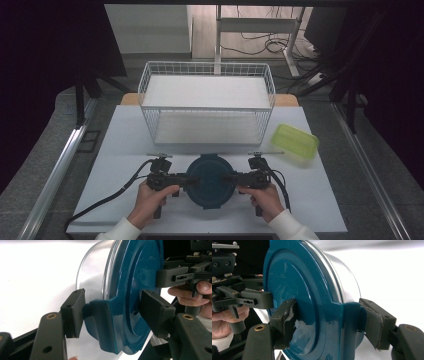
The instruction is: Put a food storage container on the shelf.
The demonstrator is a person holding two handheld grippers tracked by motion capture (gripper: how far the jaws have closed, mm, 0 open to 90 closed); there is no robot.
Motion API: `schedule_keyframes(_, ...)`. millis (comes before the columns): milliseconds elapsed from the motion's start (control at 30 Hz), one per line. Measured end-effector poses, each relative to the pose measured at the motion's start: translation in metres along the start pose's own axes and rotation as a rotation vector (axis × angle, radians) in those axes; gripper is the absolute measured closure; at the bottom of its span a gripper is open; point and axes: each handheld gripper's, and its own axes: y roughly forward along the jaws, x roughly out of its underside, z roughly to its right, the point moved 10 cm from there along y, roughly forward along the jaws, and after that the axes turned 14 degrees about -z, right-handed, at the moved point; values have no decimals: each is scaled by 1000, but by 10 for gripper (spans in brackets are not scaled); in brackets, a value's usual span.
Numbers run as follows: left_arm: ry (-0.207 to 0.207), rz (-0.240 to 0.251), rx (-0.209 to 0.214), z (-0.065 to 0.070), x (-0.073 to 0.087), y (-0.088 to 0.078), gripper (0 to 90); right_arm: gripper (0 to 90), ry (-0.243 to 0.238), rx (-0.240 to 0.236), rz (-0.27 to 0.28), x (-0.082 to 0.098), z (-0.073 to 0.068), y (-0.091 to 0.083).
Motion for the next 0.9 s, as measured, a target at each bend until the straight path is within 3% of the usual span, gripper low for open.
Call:
schedule_keyframes(667, 37, 15, -12, 6, -20, -13, 393, 321, -59, 26, 32, -19, -8, -15)
schedule_keyframes(900, 58, 59, -22, 14, -35, -29, 395, 322, -89, 27, 63, -33, -18, -25)
